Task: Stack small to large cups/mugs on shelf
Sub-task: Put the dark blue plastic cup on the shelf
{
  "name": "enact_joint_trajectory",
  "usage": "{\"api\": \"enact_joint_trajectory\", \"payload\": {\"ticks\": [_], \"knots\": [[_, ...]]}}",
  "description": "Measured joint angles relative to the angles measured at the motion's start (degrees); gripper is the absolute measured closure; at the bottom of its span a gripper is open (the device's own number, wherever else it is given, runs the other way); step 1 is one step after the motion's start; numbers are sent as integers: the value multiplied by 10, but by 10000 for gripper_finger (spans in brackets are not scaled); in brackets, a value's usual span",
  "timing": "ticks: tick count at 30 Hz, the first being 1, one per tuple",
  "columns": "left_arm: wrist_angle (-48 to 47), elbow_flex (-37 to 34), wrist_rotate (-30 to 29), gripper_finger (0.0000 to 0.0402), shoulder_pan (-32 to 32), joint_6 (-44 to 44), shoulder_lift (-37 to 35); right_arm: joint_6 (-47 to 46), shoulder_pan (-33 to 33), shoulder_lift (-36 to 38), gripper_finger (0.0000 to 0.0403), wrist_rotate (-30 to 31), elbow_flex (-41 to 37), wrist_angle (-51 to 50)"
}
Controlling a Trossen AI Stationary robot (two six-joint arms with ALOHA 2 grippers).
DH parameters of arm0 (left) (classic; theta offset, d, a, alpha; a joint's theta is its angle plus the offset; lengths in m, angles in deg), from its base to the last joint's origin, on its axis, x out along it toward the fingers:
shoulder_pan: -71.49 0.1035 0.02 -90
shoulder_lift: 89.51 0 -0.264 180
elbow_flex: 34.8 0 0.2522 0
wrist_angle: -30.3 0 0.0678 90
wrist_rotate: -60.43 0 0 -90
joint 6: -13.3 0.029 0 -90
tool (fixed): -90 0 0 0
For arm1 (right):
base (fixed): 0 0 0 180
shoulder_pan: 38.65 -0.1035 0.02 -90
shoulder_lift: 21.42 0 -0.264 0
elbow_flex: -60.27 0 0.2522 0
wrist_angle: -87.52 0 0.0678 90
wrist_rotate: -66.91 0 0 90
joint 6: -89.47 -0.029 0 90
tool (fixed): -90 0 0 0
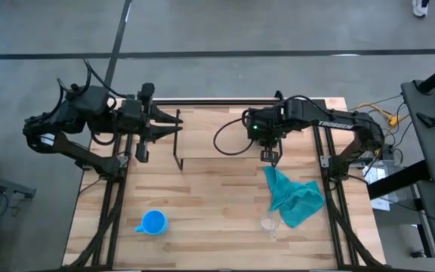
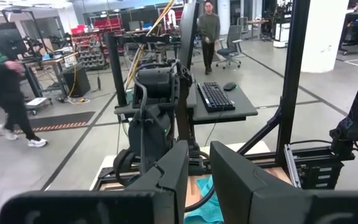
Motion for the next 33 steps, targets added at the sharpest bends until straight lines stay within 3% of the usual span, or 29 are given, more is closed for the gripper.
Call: {"api": "enact_joint_trajectory", "payload": {"ticks": [3,10,18,25,33], "knots": [[0,0,0,346,0,0,0,15,1,-2,384,-31,18,-3],[0,0,0,346,0,-1,0,16,2,-1,381,-28,43,-2],[0,0,0,346,0,-2,0,32,5,-1,381,-26,21,-7],[0,0,0,346,0,-1,0,52,5,-1,380,21,19,25],[0,0,0,346,0,-1,0,45,6,0,380,21,23,41]]}}
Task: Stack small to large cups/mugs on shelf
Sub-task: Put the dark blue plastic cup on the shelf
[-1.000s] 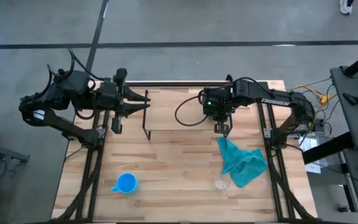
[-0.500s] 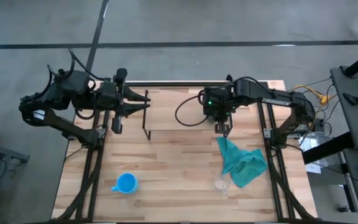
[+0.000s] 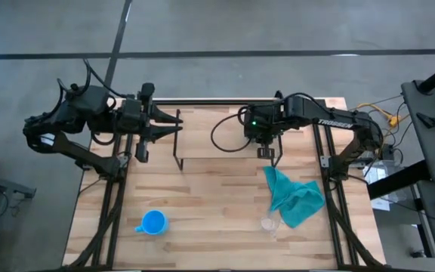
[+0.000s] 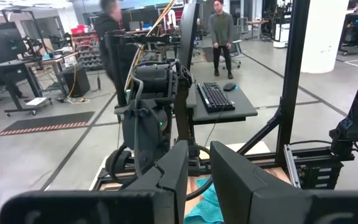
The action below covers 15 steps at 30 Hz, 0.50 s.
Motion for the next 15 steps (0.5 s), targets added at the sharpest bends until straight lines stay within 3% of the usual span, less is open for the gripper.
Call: {"api": "enact_joint_trajectory", "payload": {"ticks": [8,15], "knots": [[0,0,0,346,0,0,0,-15,6,0,380,-2,0,-7],[0,0,0,346,0,1,0,-23,10,0,367,-23,-1,-90]]}}
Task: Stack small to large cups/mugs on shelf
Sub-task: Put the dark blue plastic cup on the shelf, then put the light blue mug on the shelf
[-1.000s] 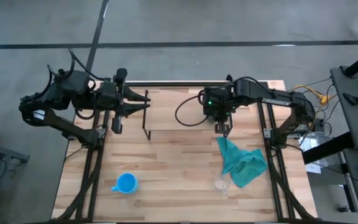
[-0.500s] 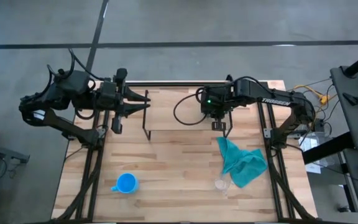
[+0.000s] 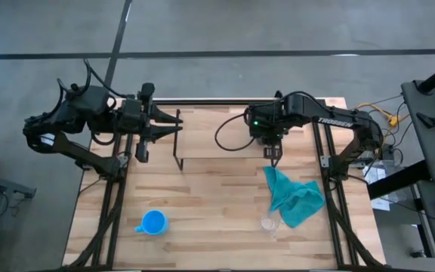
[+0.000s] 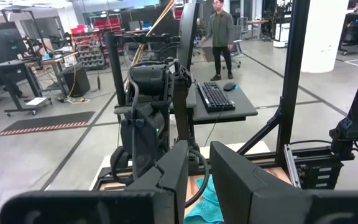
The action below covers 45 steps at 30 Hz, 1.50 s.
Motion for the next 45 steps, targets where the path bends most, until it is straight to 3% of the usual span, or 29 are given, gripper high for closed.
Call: {"api": "enact_joint_trajectory", "payload": {"ticks": [12,21,29,39,45], "knots": [[0,0,0,346,0,1,1,18,1,0,314,1,0,55],[0,0,0,346,0,1,1,19,4,0,263,39,0,79],[0,0,0,346,0,1,1,19,4,0,254,39,18,68],[-3,0,0,346,0,0,0,-38,3,0,270,36,149,-38],[-145,4,0,346,0,-47,-9,-97,3,17,276,-36,237,-34]]}}
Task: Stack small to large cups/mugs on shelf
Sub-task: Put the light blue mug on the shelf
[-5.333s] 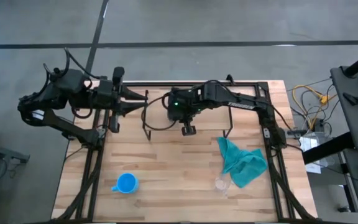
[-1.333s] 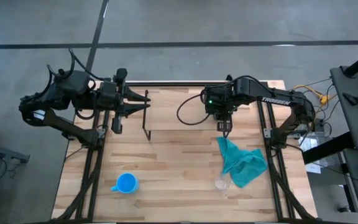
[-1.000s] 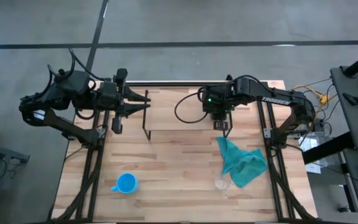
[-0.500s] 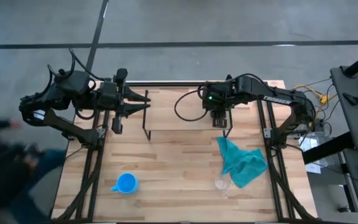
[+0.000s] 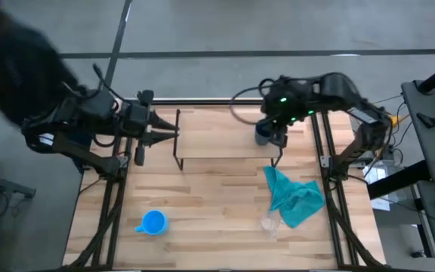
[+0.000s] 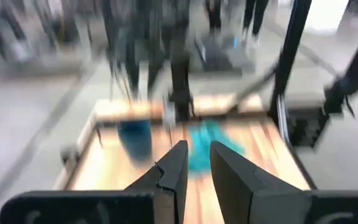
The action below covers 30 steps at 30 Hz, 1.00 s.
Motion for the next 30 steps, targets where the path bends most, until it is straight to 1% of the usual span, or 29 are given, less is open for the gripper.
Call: {"api": "enact_joint_trajectory", "payload": {"ticks": [4,7,10,12,16,19,22,25,27,30], "knots": [[-106,-2,1,346,0,-93,-5,-2,0,12,273,-22,60,-1],[-152,-5,1,346,0,-157,-3,-33,0,23,274,-22,103,0],[-190,-20,8,346,0,-197,1,-66,0,56,277,-30,95,27],[-217,-35,18,346,-1,-219,6,-80,0,74,280,-31,92,27],[-249,-85,60,346,-2,-242,14,-106,0,100,282,-31,92,26],[-249,-130,101,346,-3,-250,14,-112,0,118,280,-33,92,26],[-249,-179,143,346,-4,-292,10,-118,0,132,280,-33,92,24],[-239,-231,170,346,-13,-334,0,-120,0,141,283,-32,92,22],[-210,-267,174,346,-26,-359,-8,-116,0,143,285,-32,91,22],[-135,-322,183,346,-49,-401,-21,-99,0,142,283,-31,91,22]]}}
